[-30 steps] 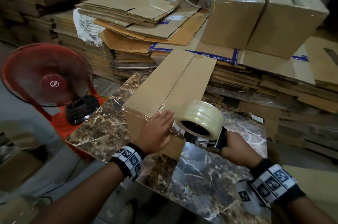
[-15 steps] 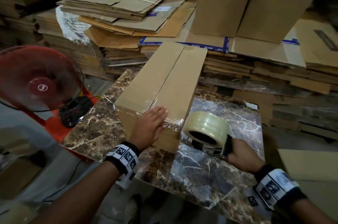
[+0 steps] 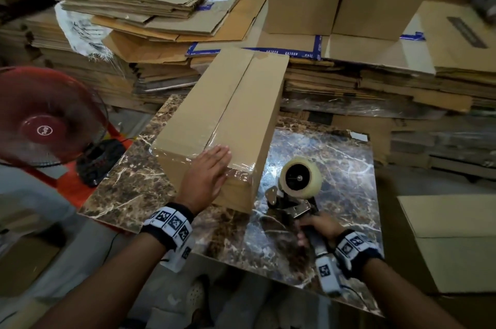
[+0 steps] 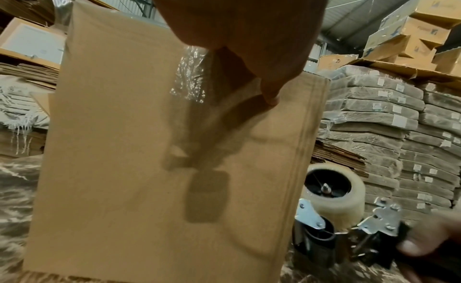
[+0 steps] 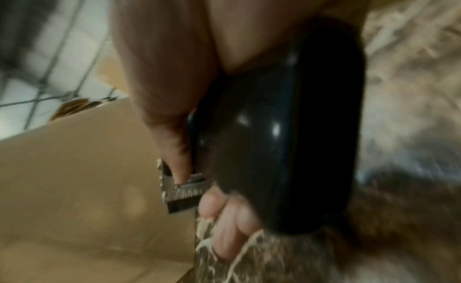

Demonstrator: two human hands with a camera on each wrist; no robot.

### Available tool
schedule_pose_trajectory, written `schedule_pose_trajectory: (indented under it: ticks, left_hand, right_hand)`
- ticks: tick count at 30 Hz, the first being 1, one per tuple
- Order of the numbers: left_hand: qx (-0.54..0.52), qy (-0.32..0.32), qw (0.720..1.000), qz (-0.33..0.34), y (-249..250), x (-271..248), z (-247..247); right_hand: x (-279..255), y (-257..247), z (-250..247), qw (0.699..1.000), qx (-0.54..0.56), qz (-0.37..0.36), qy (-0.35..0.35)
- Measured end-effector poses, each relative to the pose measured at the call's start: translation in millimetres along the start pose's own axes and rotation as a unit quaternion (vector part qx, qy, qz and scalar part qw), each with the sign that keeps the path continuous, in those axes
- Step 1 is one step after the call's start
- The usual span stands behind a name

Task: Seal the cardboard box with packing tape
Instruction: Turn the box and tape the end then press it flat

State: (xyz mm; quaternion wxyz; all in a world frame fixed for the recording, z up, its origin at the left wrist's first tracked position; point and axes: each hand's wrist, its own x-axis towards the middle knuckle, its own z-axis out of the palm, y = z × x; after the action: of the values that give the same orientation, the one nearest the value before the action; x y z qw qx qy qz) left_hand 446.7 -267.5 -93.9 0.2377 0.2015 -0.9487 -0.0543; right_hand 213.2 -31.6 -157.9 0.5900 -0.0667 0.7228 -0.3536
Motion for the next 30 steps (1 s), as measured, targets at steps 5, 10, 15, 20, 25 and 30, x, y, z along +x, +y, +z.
schedule_pose_trajectory:
  ticks: [5, 10, 15, 20, 25, 30]
  left_hand:
    - [0.002, -0.046, 0.999, -0.005, 1.1, 0.5, -5.7]
    - [-0.149, -0.132, 0.979, -0.035, -6.2, 5.1, -38.2]
    - [-0.2, -0.011, 0.971, -0.129, -38.1, 28.0, -83.7]
    - [-0.135, 0.003, 0.965, -0.227, -102.1, 52.0, -86.3]
    - [-0.258, -0.106, 0.895, -0.349, -126.4, 57.8, -67.6]
    - [-0.432, -0.107, 0.822, -0.355, -131.5, 57.9, -58.9]
  right_hand:
    - [34.9, 25.2, 16.8, 0.995, 0.081, -0.019, 0.053]
    - [14.9, -3.5, 8.3, 0.946, -0.277, -0.094, 0.141]
    - [-29.7, -72.0, 26.1, 0.892, -0.289, -0.2, 0.285]
    - [-52.5, -135.8, 92.7, 0.904, 0.042, -0.374, 0.202]
    - [-44.5, -161.3, 154.6, 0.911, 0.23, -0.324, 0.114]
    - [-30.3, -160.2, 161.2, 0.902, 0.293, -0.287, 0.132]
